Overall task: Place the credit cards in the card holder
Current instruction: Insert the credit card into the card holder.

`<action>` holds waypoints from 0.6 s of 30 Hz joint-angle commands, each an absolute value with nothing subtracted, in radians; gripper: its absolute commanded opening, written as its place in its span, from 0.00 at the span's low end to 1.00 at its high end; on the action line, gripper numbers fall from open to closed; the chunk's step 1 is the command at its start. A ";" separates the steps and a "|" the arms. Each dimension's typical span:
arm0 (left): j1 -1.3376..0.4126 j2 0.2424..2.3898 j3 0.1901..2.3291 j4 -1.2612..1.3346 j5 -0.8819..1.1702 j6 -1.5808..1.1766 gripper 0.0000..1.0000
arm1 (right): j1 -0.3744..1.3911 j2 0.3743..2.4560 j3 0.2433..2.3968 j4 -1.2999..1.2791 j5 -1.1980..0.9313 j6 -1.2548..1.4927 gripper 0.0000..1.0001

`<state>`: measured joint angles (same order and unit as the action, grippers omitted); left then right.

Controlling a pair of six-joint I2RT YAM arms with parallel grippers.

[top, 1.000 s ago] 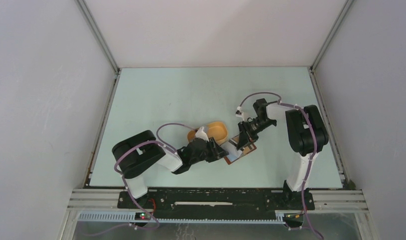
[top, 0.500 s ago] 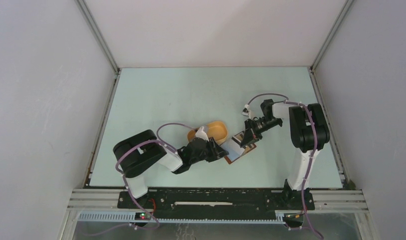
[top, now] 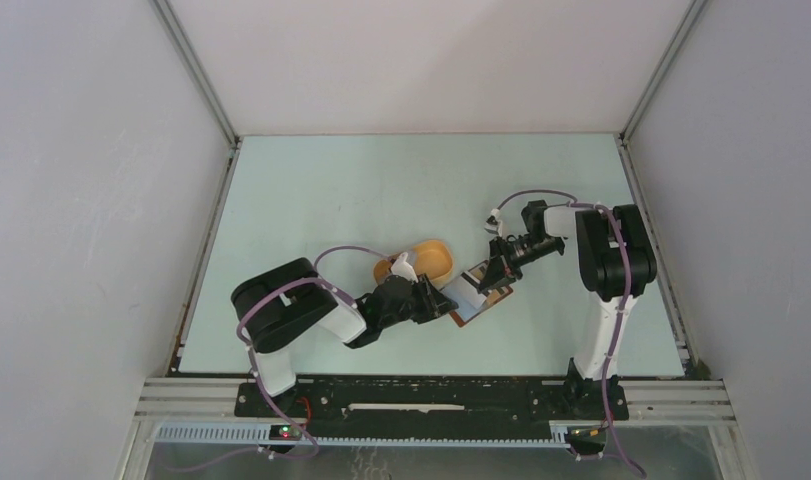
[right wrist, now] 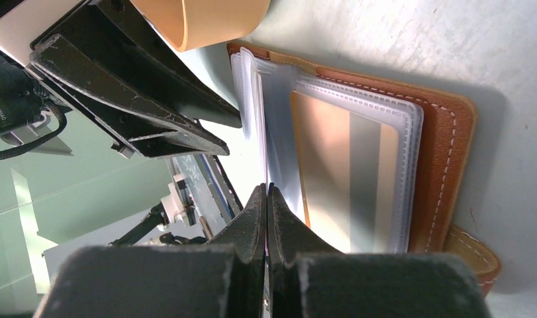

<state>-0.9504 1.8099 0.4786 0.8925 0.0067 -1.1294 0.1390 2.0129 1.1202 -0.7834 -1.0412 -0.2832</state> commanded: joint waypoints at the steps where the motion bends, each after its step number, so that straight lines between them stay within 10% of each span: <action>1: -0.934 1.851 0.454 0.801 -0.008 -1.139 0.33 | 0.149 2.017 1.132 -0.744 -1.030 -0.240 0.00; 18: -0.935 1.858 0.454 0.814 0.021 -1.145 0.33 | 0.201 2.004 1.155 -0.787 -0.928 -0.268 0.22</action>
<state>-0.9485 1.8179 0.4786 0.9077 0.0143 -1.1336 0.1917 2.0129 1.1248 -0.7620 -0.9718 -0.2447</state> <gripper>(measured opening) 0.329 0.186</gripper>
